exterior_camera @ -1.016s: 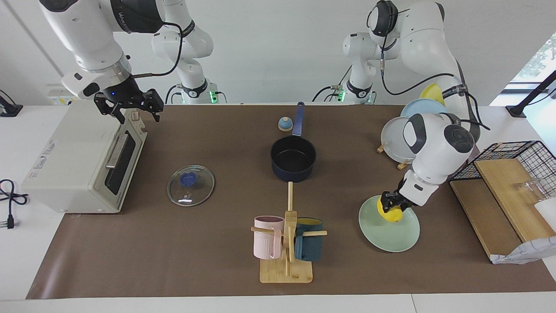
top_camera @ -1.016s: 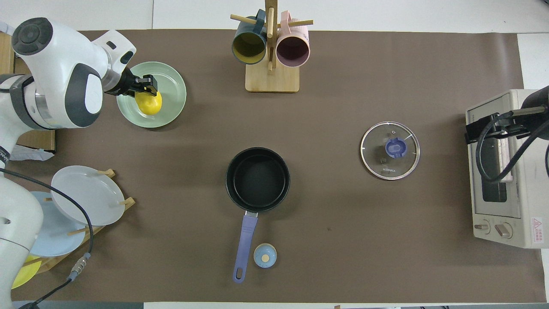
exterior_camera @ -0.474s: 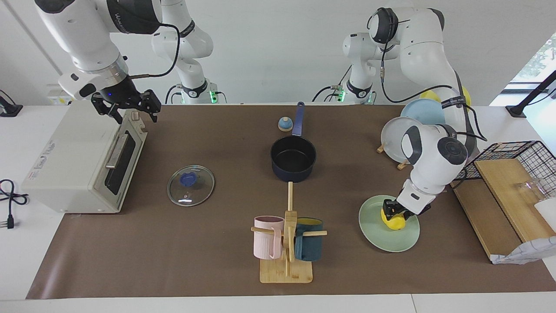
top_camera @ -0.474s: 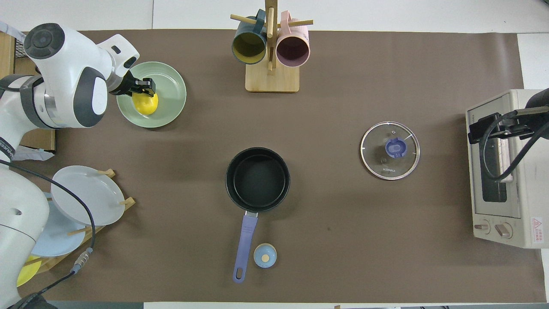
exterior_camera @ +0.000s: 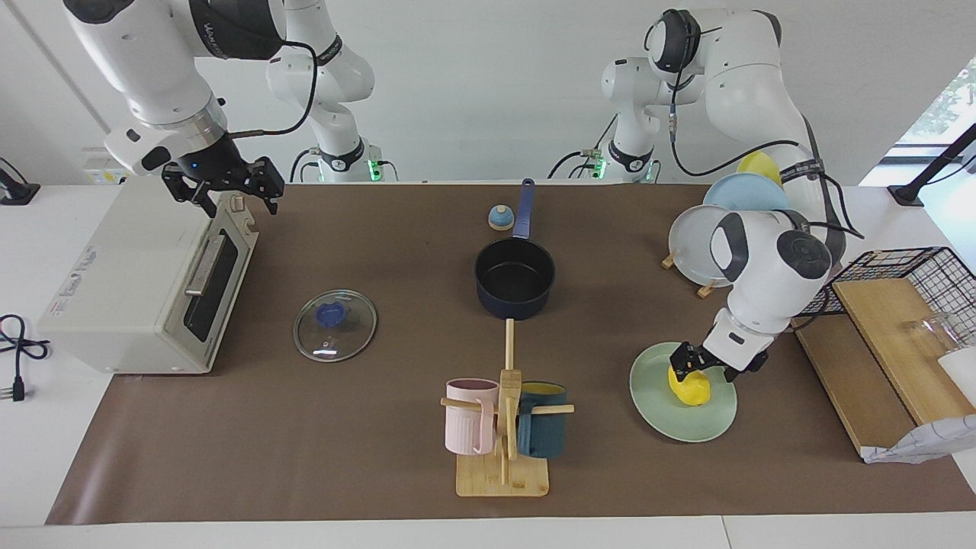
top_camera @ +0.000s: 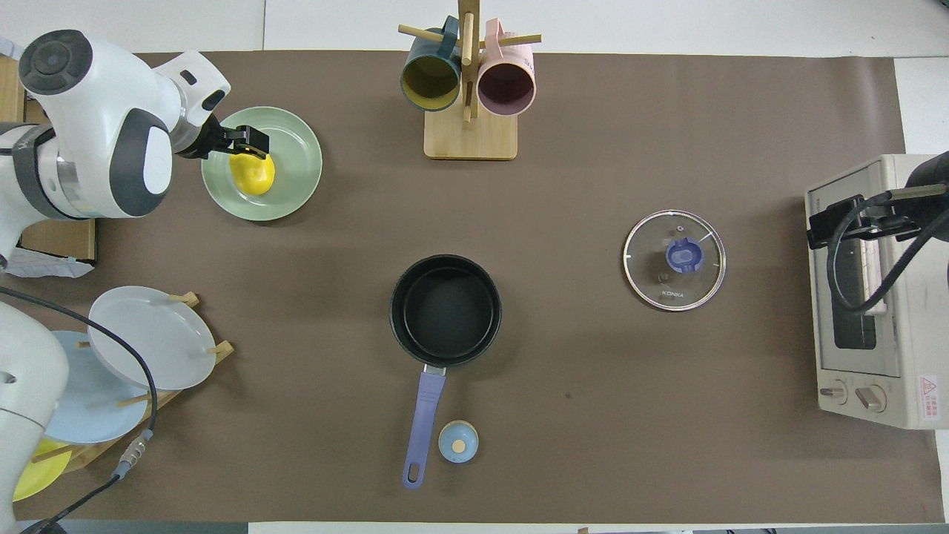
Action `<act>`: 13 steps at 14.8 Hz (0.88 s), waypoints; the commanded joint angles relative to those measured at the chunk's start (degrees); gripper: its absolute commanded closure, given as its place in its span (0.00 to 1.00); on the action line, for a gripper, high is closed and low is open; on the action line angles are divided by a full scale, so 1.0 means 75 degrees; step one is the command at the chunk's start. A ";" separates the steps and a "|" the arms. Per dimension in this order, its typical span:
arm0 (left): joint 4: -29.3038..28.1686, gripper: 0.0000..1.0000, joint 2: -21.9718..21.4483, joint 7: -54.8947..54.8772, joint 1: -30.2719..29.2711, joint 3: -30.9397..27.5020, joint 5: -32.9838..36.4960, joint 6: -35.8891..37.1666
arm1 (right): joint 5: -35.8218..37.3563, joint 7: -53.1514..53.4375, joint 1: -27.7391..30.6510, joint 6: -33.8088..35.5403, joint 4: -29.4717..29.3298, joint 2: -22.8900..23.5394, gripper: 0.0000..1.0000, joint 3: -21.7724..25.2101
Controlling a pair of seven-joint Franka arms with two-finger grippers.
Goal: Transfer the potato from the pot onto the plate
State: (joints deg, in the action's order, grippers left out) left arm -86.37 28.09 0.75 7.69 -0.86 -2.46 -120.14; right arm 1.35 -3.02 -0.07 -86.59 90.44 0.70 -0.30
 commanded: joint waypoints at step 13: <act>-0.0787 0.00 -0.4423 0.0018 -0.0475 0.0055 0.0117 0.5239 | -0.0039 0.0075 0.0115 0.0038 0.0141 -0.0129 0.00 -0.0077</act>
State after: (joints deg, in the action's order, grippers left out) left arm -87.68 -2.54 0.75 3.93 -0.71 -2.46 -80.61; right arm 1.35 -3.02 -0.07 -86.59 90.45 0.70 -0.29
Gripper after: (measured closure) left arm 0.000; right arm 0.000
